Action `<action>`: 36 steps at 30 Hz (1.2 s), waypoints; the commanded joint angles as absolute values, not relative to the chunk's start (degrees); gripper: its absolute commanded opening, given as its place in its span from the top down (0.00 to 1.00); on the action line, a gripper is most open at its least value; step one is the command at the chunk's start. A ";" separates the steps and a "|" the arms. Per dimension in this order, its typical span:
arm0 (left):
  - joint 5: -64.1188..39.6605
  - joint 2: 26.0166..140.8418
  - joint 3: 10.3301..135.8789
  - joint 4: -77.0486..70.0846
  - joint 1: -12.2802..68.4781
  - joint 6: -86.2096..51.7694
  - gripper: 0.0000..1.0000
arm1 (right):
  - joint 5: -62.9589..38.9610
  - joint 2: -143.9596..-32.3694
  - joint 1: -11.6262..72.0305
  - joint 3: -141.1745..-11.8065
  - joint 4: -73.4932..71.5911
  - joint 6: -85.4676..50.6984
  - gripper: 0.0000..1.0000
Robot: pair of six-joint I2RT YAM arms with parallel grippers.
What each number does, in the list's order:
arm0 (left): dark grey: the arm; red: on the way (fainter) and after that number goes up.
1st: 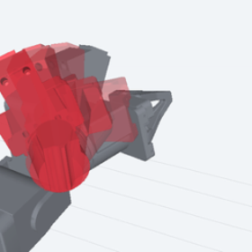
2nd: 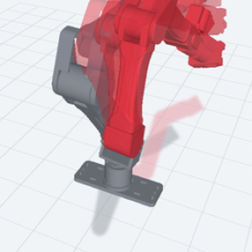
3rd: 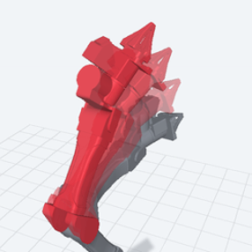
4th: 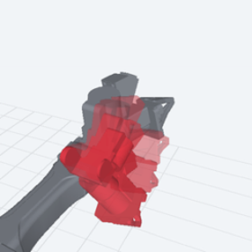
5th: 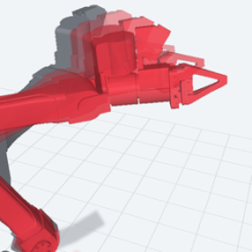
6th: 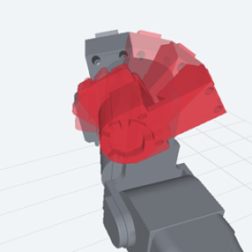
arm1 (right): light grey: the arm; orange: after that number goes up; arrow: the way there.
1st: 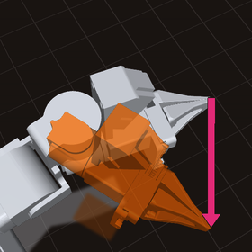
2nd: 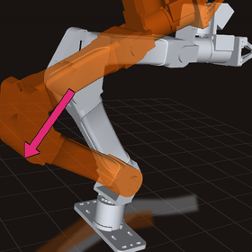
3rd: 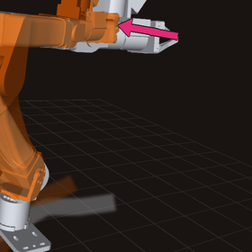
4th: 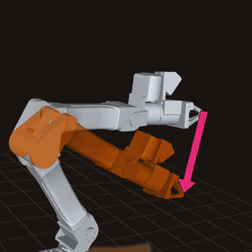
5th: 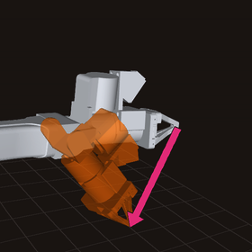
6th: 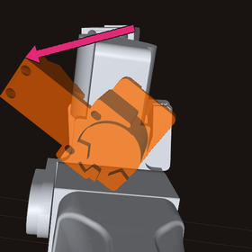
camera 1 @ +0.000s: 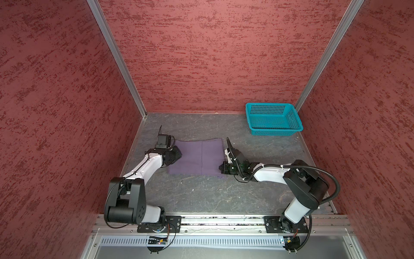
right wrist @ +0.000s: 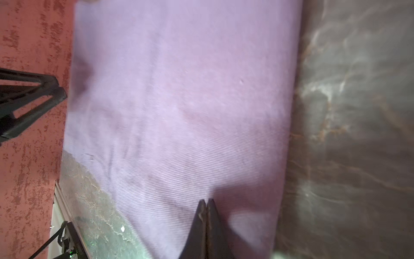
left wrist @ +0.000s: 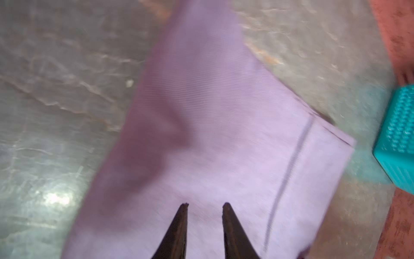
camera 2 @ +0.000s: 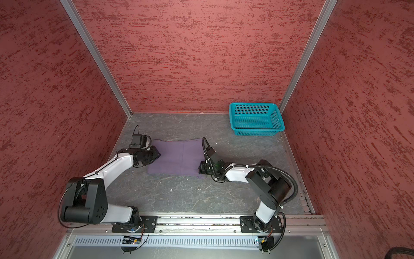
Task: Fold and stack the trousers
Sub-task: Move the trousers to the center of the table, then move the trousers to the top-left of the table.
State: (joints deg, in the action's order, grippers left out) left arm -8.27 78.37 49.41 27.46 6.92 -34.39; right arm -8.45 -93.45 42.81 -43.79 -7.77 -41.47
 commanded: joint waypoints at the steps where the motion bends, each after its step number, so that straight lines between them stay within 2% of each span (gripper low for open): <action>1: 0.19 74.64 53.27 32.53 12.04 -32.34 0.65 | 1.67 -84.62 42.89 -45.95 -3.88 -35.53 0.92; 8: 4.32 74.13 56.54 33.49 20.95 -36.39 0.64 | 18.87 -59.68 42.89 -37.61 -0.35 -31.54 0.78; 12: 6.66 76.47 58.25 33.12 25.88 -38.42 0.64 | 22.44 -44.98 42.86 -29.99 3.98 -32.97 0.69; 15: 7.17 79.49 59.74 33.03 28.77 -40.30 0.64 | 25.43 -36.12 42.80 -26.08 10.63 -34.50 0.67; 21: 7.26 87.28 62.22 33.66 32.59 -42.70 0.63 | 28.42 -24.32 42.80 -22.49 20.56 -38.06 0.62; 27: 4.63 93.41 61.45 32.15 35.38 -45.38 0.60 | 27.88 -20.96 42.80 -20.44 23.22 -39.96 0.59; 36: 0.02 101.68 59.49 25.43 38.79 -50.72 0.57 | 25.27 -32.58 42.80 -22.55 16.53 -36.36 0.62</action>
